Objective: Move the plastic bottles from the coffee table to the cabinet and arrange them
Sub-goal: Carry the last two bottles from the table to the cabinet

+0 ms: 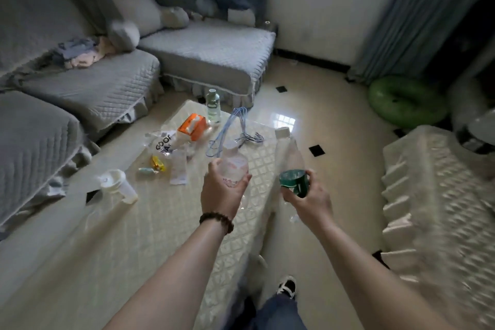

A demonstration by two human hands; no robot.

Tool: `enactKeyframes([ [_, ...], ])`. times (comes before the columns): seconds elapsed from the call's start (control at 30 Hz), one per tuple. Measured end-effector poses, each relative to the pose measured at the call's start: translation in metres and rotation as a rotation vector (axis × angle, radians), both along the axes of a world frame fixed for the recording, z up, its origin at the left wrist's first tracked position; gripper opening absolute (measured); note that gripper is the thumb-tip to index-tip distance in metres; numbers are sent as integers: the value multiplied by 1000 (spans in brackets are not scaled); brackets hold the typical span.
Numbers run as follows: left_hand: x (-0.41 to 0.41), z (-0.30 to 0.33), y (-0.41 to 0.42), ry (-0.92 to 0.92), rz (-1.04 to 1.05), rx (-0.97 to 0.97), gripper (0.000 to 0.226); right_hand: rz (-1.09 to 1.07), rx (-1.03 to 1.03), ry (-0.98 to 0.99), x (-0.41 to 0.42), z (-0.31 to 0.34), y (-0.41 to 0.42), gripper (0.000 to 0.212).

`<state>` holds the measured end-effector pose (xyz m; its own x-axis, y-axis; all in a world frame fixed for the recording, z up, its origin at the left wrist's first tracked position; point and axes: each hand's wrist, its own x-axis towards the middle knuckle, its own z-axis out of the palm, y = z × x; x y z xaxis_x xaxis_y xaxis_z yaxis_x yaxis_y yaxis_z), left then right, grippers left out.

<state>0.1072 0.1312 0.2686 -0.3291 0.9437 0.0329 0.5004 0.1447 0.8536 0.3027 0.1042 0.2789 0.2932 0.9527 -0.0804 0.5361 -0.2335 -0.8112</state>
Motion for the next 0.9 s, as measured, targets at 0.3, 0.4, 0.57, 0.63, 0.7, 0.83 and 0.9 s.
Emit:
enactKeyframes([
  [0.3,146,0,8,-39,-405,-25,74,-397,8,43,127,0,-59,60],
  [0.4,203,2,10,-58,-511,-34,71,-494,17,29,171,-5,-73,61],
  [0.57,306,6,18,-63,-678,-53,70,-652,8,43,255,-18,-90,62],
  [0.63,349,4,23,-73,-741,-67,71,-701,15,34,290,-18,-95,61],
  [0.7,394,2,27,-105,-794,-89,74,-745,12,22,326,-17,-99,59],
  [0.83,478,6,27,-150,-905,-117,70,-843,10,33,393,-15,-110,59],
  [0.9,515,6,24,-147,-962,-128,65,-877,11,23,422,-16,-118,59],
])
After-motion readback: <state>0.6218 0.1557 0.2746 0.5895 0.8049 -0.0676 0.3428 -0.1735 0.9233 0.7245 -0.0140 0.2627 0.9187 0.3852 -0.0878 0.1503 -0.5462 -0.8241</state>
